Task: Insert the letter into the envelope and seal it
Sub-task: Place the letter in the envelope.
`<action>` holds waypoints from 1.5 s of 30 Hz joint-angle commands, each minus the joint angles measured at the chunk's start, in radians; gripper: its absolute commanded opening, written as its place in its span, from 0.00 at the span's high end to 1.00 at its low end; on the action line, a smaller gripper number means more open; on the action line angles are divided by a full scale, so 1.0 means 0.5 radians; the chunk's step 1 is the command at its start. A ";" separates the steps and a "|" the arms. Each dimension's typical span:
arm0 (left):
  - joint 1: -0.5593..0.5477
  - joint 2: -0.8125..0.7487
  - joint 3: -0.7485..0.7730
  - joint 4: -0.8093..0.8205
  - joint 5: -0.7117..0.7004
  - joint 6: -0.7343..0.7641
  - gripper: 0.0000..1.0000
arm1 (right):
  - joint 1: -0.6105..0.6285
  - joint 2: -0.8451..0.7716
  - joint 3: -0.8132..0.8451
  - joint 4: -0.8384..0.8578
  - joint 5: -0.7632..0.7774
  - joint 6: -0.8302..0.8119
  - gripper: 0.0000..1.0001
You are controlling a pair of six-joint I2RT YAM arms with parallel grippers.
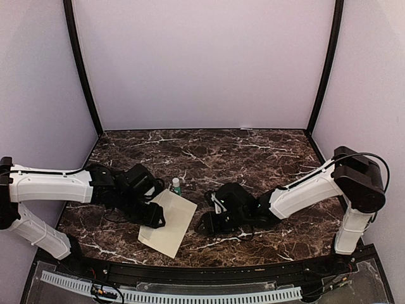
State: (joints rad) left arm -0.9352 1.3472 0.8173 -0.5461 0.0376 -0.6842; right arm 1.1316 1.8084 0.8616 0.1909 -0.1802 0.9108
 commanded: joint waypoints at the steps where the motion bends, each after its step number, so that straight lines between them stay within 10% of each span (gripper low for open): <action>1: -0.009 -0.019 -0.043 0.089 0.170 0.020 0.48 | 0.020 -0.050 -0.047 0.243 -0.053 0.069 0.53; 10: -0.037 -0.009 -0.283 0.668 0.736 -0.037 0.56 | -0.033 -0.130 0.001 0.315 -0.081 0.071 0.54; 26: -0.067 -0.080 -0.330 0.749 0.552 -0.357 0.40 | -0.045 -0.141 -0.006 0.139 0.003 0.032 0.55; 45: -0.067 0.206 -0.402 0.897 0.476 -0.420 0.49 | -0.034 -0.038 0.020 -0.165 0.159 -0.037 0.52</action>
State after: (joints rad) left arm -0.9649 1.4349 0.6353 -0.1135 0.2962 -0.9001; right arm 1.1164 1.7599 0.8616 0.1093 -0.1108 0.9096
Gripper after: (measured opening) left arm 0.527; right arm 0.492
